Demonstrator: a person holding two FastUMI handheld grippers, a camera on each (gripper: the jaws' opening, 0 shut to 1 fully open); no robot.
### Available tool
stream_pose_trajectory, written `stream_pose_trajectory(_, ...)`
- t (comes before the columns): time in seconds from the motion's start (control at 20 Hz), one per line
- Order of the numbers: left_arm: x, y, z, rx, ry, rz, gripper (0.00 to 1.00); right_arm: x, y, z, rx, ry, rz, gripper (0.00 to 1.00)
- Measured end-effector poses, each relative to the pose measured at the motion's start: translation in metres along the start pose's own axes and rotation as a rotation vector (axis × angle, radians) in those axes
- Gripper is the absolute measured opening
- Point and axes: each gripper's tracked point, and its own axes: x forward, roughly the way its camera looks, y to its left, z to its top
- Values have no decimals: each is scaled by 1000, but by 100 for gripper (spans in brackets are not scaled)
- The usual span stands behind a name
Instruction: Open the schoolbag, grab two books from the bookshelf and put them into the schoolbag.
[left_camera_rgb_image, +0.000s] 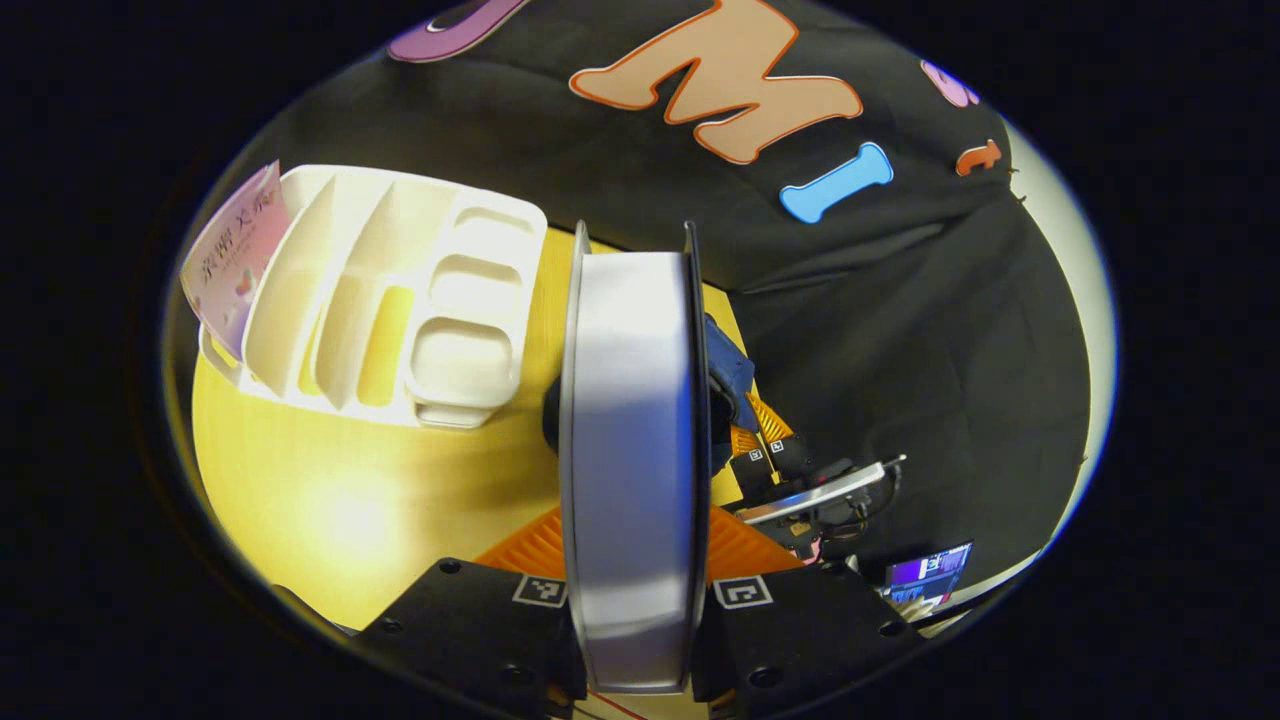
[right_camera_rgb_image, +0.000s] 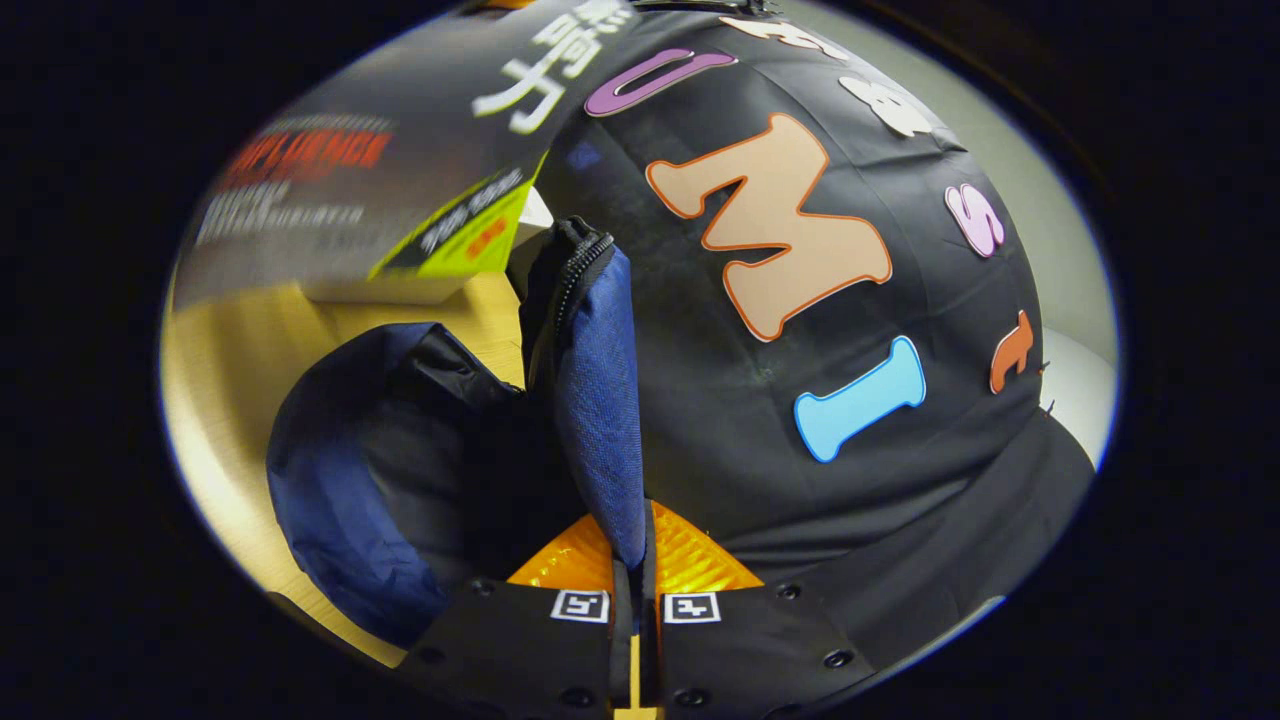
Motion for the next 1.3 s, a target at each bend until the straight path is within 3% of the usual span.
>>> stream_pose_trajectory(0.35, 100, -10, -10, -97, -98, -65, 37, 3, -5, 1, 43, -28, 6, 3)
stream_pose_trajectory(0.55, 148, -12, 1, -77, -210, -98, 37, 3, -12, 0, 80, -52, 1, 3)
stream_pose_trajectory(0.75, 191, 0, 13, -167, -262, -112, 36, 4, -18, -1, 125, -72, 3, 2)
stream_pose_trajectory(1.05, 228, 1, 28, -202, -323, -118, 37, 4, -16, 3, 140, -113, 19, 2)
stream_pose_trajectory(1.1, 231, 2, 30, -204, -332, -123, 37, 3, -18, 2, 151, -114, 18, 7)
stream_pose_trajectory(1.15, 235, 3, 33, -206, -342, -128, 37, 2, -20, 1, 163, -115, 17, 1)
stream_pose_trajectory(1.25, 244, 3, 36, -208, -353, -145, 37, 3, -23, 1, 176, -120, 17, 1)
stream_pose_trajectory(1.3, 248, 3, 36, -210, -357, -153, 37, 2, -25, 2, 182, -124, 20, 7)
